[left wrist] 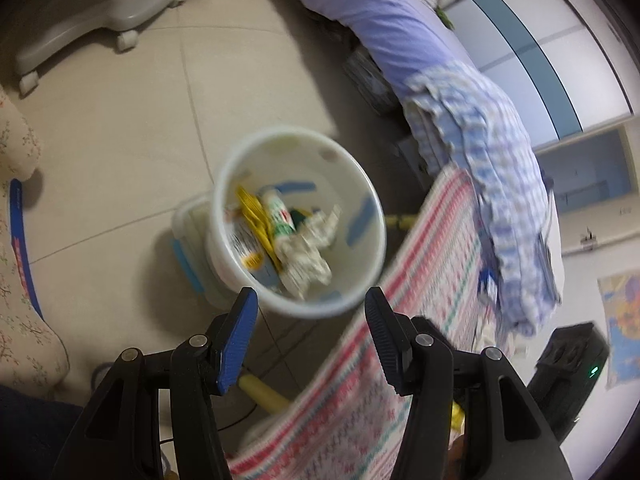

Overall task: Collect trash
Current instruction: 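Move both open tools back to the trash on the rug, then grasp the yellow paper cup with the left tool while the right tool grasps the blue card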

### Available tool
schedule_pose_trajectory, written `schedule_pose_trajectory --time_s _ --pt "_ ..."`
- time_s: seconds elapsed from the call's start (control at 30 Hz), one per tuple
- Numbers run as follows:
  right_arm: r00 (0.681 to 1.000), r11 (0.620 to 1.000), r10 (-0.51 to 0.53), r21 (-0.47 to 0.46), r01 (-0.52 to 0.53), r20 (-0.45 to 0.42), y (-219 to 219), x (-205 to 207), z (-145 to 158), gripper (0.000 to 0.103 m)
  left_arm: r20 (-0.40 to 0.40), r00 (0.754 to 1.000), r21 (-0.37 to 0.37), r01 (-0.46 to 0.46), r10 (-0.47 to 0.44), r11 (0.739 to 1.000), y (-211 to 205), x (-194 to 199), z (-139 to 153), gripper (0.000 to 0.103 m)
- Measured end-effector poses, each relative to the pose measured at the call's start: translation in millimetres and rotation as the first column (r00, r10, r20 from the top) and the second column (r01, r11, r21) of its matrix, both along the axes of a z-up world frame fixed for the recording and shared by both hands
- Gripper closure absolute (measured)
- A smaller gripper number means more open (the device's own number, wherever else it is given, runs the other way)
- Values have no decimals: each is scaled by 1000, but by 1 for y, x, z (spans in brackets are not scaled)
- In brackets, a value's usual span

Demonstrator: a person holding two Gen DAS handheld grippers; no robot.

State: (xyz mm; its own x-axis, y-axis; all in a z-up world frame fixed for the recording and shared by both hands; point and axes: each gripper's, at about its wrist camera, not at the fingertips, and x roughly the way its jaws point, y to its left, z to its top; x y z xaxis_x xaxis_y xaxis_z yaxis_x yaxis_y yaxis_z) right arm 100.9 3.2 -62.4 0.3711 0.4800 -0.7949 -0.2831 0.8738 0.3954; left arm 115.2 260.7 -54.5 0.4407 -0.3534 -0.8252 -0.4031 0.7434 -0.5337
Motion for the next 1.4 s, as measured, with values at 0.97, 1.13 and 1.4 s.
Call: schedule_pose_trajectory --time_s 0.97,1.13,1.4 --pt "847 837 -524 -133 531 87 -402 -54 40 60 -11 818 43 575 -576 817 -395 -18 1 35" --pt "755 754 -644 62 653 -121 -458 -45 3 60 -31 809 83 588 -588 805 -408 -8 -16 65" --pt "686 664 -656 191 723 -314 -466 -15 -40 60 7 799 101 597 -601 796 -394 -4 -12 86"
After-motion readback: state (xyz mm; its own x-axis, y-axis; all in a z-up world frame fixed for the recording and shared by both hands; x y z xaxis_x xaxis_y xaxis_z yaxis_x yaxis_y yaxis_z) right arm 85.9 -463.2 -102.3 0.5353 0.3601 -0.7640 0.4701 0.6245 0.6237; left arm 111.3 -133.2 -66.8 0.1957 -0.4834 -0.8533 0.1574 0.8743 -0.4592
